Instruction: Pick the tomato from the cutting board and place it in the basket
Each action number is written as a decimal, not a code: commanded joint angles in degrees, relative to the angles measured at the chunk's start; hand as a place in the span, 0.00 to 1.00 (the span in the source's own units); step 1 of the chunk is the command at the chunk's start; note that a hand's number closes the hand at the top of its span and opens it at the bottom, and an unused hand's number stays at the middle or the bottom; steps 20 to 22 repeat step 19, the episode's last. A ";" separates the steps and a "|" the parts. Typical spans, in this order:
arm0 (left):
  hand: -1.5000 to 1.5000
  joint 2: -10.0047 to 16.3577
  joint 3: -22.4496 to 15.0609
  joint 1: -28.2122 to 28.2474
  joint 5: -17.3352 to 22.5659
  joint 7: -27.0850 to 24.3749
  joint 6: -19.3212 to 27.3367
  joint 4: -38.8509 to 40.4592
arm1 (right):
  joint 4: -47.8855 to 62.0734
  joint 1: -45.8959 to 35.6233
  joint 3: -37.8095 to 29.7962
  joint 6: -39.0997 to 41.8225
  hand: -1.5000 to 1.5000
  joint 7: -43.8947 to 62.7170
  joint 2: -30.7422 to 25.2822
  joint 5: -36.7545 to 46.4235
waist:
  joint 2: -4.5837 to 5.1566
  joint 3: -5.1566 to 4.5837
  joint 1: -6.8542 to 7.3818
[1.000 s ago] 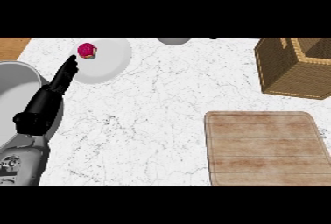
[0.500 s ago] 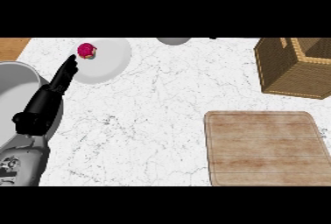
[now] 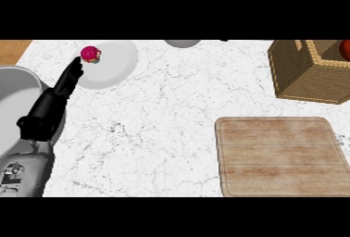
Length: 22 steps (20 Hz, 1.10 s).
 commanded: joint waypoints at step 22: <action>0.50 0.01 -0.02 0.33 0.29 -0.79 -0.76 -1.32 | 12.21 0.33 -28.63 -6.19 0.00 18.42 -13.25 -27.75 | 1.62 0.41 1.36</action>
